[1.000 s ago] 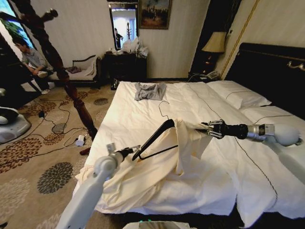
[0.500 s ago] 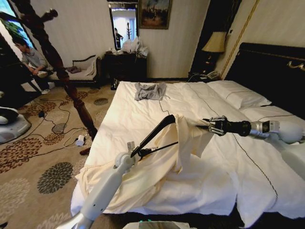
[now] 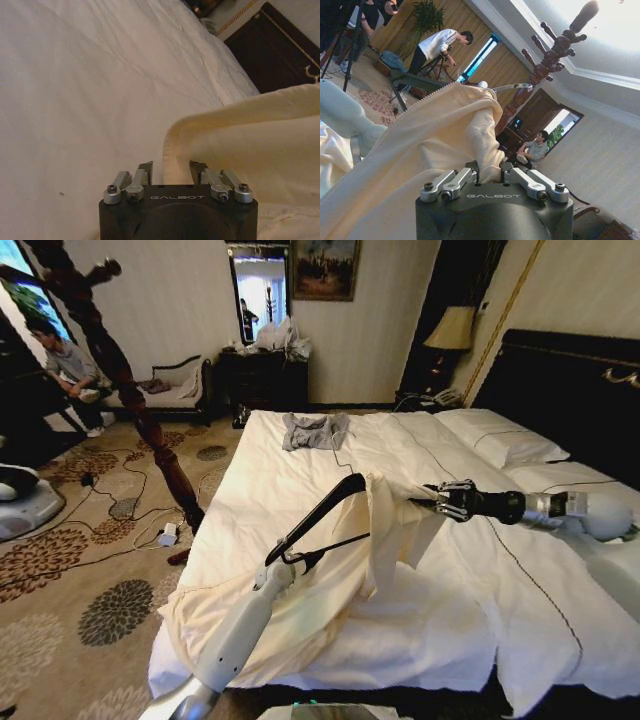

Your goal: Pick up the clothes from the bed and hang them on the clothes hanger.

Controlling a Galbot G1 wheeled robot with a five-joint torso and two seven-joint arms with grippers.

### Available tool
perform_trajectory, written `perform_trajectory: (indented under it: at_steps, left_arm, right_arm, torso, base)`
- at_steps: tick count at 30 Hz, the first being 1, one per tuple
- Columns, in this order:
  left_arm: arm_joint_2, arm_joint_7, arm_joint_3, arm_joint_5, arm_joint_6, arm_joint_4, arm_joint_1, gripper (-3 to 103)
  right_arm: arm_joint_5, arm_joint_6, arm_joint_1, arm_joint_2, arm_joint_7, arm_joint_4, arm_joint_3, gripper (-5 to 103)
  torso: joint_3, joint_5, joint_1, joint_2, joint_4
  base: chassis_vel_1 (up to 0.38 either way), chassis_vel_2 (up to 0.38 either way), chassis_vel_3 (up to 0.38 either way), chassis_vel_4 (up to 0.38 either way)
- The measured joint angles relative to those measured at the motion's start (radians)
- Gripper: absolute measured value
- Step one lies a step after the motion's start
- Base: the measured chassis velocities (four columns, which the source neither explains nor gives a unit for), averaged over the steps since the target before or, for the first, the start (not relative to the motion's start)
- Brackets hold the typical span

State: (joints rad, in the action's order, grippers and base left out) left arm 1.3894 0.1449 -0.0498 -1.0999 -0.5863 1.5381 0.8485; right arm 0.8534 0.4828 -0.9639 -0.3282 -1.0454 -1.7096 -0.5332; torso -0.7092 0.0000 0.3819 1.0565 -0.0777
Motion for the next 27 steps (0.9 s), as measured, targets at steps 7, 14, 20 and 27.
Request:
perform_trajectory:
  at_steps: [7,14,20,27]
  left_arm:
    - [-0.034,-0.028,-0.028,-0.007,0.049,0.022,0.013,16]
    - [-0.080,-0.043,-0.063,-0.034,0.074,0.058,0.029,0]
    - [-0.119,-0.045,-0.061,-0.002,0.072,0.088,0.070,0]
    - [-0.156,0.071,-0.111,0.011,0.030,0.198,0.144,10]
  right_arm:
    - [0.002,0.000,0.003,-0.002,0.013,0.002,0.000,18]
    - [0.014,0.001,0.004,0.000,0.020,0.009,-0.001,18]
    - [0.064,-0.003,0.006,0.004,0.037,-0.006,-0.005,18]
    - [0.089,-0.012,0.005,0.001,0.054,-0.017,-0.011,18]
  torso:
    - [0.000,0.0000,0.000,0.000,0.0000]
    - [0.000,0.0000,0.000,0.000,0.0000]
    - [0.000,-0.0001,0.000,0.000,0.0000]
    - [0.000,-0.0004,0.000,0.000,-0.0003]
  base:
    - [0.000,0.000,0.000,0.000]
    - [0.000,0.000,0.000,0.000]
    - [0.000,0.000,0.000,0.000]
    - [0.000,0.000,0.000,0.000]
